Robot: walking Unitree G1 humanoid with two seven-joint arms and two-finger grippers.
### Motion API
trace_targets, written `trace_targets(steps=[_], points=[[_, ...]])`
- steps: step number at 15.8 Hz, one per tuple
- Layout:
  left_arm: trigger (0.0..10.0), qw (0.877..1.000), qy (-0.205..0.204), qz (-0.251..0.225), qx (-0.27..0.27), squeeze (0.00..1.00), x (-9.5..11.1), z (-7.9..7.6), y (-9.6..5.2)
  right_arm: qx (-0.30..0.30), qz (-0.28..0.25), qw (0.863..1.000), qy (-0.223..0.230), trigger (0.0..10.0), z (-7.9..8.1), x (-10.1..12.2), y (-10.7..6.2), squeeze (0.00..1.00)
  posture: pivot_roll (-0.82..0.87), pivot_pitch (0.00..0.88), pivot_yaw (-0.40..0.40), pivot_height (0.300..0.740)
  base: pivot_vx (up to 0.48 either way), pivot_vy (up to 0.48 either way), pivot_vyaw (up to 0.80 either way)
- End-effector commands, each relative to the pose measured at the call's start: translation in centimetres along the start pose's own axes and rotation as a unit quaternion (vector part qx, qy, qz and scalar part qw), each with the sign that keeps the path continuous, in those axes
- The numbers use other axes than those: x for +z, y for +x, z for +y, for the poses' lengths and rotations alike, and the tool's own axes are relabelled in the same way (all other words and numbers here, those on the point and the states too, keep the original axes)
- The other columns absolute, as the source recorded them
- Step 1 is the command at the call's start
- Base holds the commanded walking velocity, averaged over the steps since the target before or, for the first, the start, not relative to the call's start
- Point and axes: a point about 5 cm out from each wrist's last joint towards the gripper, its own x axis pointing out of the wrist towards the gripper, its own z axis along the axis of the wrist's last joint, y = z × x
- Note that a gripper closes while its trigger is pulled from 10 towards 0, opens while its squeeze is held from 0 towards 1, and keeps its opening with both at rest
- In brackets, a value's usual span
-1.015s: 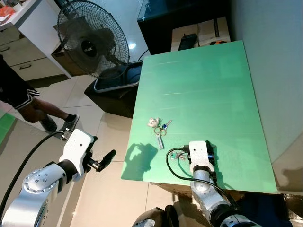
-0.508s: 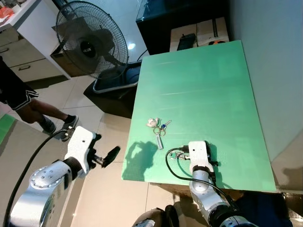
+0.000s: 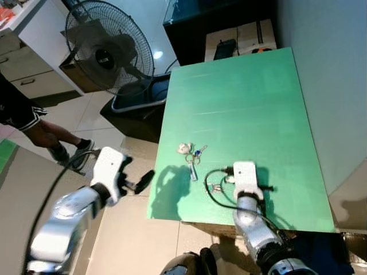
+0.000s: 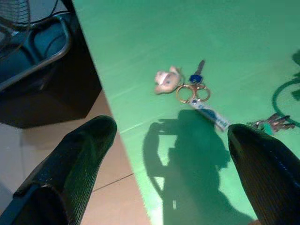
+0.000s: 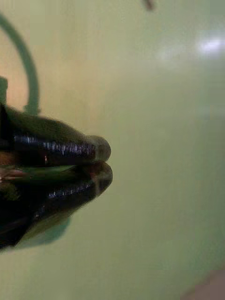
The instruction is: Hang keys on a hook
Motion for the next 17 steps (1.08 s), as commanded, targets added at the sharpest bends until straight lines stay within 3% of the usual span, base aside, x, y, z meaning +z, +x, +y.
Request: trace_targets(steps=[1, 5, 7, 8, 9, 10, 11, 14, 17], points=[[10.0, 1.000, 0.004, 0.011, 0.018, 0.00, -0.6, 0.6, 0.2, 0.026, -0.040, 0.999, -0.004, 0.0, 1.2, 2.0, 0.1, 0.00, -0.06, 0.104, 0.379, 0.740, 0.000, 0.000, 0.00], [10.0, 1.000, 0.000, -0.006, 0.016, 0.00, -0.1, 0.3, 2.0, 0.028, -0.068, 0.997, -0.007, 0.0, 0.8, 3.6, 1.0, 0.00, -0.09, 0.057, 0.363, 0.740, 0.000, 0.000, 0.00], [10.0, 1.000, -0.004, -0.014, 0.011, 0.00, 0.1, 0.1, 2.6, 0.017, -0.052, 0.998, 0.000, 0.0, 0.5, 3.8, 1.2, 0.00, -0.09, 0.047, 0.359, 0.740, 0.000, 0.000, 0.00], [10.0, 1.000, -0.004, -0.017, 0.011, 0.00, 0.1, 0.2, 2.7, 0.001, -0.019, 1.000, 0.008, 10.0, 0.4, 3.0, 0.8, 0.00, -0.09, 0.050, 0.352, 0.740, 0.000, 0.000, 0.00], [10.0, 1.000, -0.002, -0.018, 0.014, 0.00, 0.0, 0.3, 2.8, -0.013, 0.001, 1.000, 0.015, 10.0, 0.4, 2.5, 0.1, 0.00, -0.08, 0.053, 0.349, 0.740, 0.000, 0.000, 0.00], [10.0, 1.000, -0.001, -0.019, 0.016, 0.00, 0.0, 0.4, 2.7, -0.031, 0.010, 0.999, 0.020, 10.0, 0.2, 2.4, -0.6, 0.10, -0.08, 0.055, 0.345, 0.740, 0.000, 0.000, 0.00], [10.0, 1.000, 0.002, -0.020, 0.016, 0.00, 0.0, 0.4, 2.6, -0.038, 0.009, 0.999, 0.021, 10.0, 0.0, 2.5, -1.3, 1.00, -0.08, 0.056, 0.339, 0.740, 0.000, 0.000, 0.00], [10.0, 1.000, 0.002, -0.024, 0.020, 0.00, 0.1, 0.5, 2.4, -0.054, 0.012, 0.998, 0.017, 10.0, -0.4, 2.0, -4.4, 1.00, -0.08, 0.071, 0.330, 0.740, 0.000, 0.000, 0.00], [10.0, 1.000, 0.002, -0.019, 0.013, 0.00, -0.2, 0.3, 2.4, -0.059, 0.043, 0.997, 0.005, 10.0, -0.6, 1.0, -5.2, 1.00, -0.09, 0.098, 0.339, 0.740, 0.000, 0.000, 0.00]])
